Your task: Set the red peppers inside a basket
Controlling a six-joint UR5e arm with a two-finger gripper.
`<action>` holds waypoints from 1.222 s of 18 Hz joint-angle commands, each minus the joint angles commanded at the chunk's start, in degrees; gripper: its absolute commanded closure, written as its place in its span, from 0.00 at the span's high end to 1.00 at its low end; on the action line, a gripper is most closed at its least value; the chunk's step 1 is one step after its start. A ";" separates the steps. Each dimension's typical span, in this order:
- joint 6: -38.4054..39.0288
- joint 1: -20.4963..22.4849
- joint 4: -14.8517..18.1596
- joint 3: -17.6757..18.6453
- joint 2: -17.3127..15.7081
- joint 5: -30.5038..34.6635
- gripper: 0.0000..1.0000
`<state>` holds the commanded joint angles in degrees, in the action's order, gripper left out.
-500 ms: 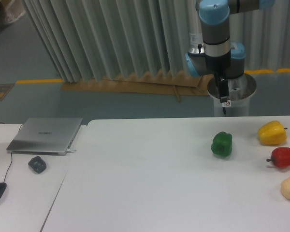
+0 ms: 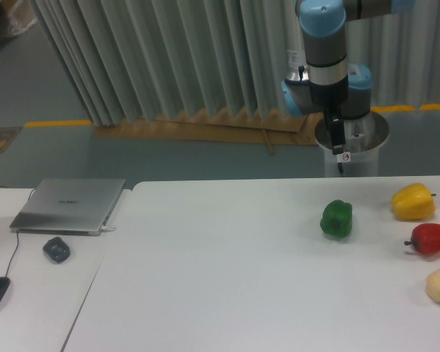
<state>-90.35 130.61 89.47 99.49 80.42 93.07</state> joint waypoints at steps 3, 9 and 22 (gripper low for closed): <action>1.22 0.35 0.00 -0.18 0.26 0.18 1.00; 3.43 0.62 -0.35 -0.18 0.53 1.66 1.00; 3.69 6.06 -0.35 0.35 3.25 4.30 1.00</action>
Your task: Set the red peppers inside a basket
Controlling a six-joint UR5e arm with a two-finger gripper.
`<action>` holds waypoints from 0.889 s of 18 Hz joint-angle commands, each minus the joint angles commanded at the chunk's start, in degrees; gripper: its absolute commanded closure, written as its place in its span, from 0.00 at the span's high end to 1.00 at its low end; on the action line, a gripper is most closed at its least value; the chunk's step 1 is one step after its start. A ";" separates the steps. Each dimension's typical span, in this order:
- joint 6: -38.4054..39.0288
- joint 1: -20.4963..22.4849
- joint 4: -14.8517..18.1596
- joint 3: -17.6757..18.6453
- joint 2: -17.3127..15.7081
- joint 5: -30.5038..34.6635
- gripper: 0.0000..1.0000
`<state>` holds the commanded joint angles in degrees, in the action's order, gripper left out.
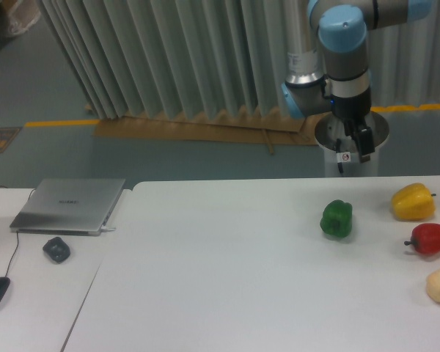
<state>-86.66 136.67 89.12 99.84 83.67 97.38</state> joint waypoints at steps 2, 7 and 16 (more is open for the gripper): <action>0.00 0.17 0.00 0.09 0.35 0.53 1.00; -0.17 3.33 -0.09 2.10 1.58 3.07 1.00; -0.35 3.69 -0.70 0.53 2.46 4.93 0.00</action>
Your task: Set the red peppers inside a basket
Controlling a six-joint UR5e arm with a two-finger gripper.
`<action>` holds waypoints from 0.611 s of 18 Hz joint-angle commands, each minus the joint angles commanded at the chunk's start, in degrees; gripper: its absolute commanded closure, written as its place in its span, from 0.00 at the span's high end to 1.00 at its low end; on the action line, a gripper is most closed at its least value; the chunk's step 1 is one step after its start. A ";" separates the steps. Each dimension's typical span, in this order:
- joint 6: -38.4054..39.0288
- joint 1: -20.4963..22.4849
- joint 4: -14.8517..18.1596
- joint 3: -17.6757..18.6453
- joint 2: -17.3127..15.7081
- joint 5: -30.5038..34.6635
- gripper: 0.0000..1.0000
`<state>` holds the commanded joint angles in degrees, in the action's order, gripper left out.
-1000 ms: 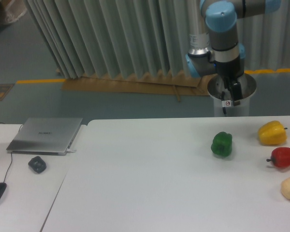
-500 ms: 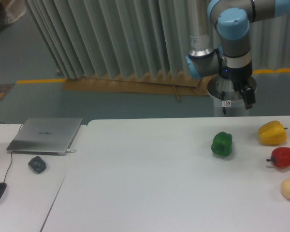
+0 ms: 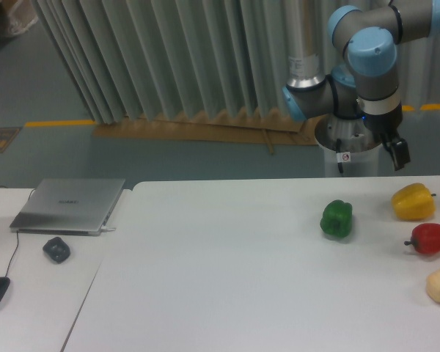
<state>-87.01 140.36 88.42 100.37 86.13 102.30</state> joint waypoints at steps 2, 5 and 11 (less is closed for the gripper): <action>0.00 0.00 0.09 -0.09 0.00 -0.09 0.00; -0.09 -0.18 -0.09 -0.26 0.00 -0.44 1.00; -1.49 -2.63 -3.34 -0.53 0.00 -4.39 1.00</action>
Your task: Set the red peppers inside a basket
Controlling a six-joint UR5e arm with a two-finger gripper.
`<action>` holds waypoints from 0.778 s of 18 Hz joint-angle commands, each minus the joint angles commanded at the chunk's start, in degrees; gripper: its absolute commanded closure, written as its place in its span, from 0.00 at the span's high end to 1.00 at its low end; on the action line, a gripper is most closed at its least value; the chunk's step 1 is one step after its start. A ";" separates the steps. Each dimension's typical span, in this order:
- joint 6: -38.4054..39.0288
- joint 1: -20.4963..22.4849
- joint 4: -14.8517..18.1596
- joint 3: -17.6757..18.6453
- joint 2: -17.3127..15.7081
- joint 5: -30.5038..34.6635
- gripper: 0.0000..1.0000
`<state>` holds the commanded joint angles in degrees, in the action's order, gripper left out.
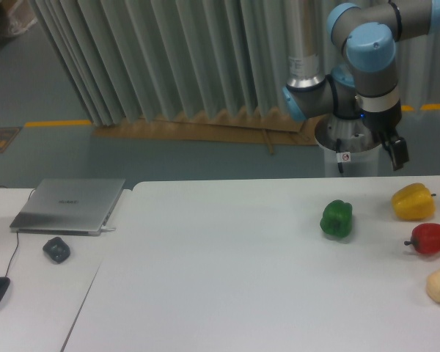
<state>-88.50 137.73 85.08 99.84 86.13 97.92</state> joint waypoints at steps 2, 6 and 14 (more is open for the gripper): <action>-0.97 -0.09 0.00 -0.09 -0.09 -1.23 1.00; -2.99 -0.18 0.00 -0.26 -0.18 -2.91 1.00; -2.56 -0.09 -0.88 -0.53 -0.26 -7.74 1.00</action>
<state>-91.06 137.64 84.20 99.32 85.87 90.18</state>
